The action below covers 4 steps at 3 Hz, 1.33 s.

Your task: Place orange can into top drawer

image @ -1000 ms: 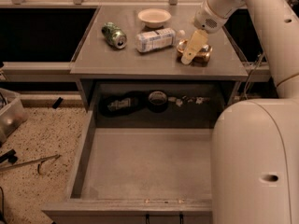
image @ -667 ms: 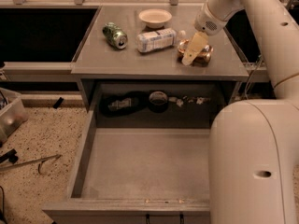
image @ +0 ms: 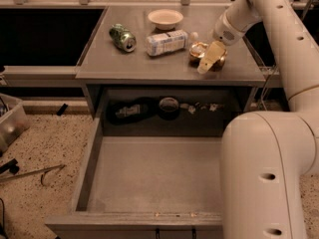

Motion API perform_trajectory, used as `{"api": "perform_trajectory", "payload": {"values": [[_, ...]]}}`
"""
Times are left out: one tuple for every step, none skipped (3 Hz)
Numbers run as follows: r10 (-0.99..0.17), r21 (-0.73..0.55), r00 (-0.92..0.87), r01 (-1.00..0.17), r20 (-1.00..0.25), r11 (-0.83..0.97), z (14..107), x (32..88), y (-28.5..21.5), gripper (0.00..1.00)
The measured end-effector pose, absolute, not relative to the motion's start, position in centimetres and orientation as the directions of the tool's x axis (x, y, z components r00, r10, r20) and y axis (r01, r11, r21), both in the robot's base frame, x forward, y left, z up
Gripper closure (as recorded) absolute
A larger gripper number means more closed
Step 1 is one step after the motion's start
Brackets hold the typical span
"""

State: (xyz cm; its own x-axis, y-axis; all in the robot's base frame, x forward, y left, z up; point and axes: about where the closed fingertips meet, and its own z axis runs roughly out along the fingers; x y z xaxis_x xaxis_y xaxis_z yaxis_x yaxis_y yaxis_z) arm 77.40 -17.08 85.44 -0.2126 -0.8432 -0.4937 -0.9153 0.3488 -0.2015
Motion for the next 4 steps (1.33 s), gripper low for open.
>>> {"api": "perform_trajectory", "payload": {"values": [[-0.832,-0.173,-0.232,-0.916,-0.504,0.361,83.67,77.97,-17.36,0.0],[-0.83,-0.171,-0.233,-0.916,-0.507,0.362,83.42,78.13,-17.33,0.15],[-0.83,-0.171,-0.233,-0.916,-0.507,0.362,83.43,78.12,-17.33,0.47],[-0.829,-0.171,-0.232,-0.917,-0.508,0.361,83.72,77.98,-17.39,0.7]]}}
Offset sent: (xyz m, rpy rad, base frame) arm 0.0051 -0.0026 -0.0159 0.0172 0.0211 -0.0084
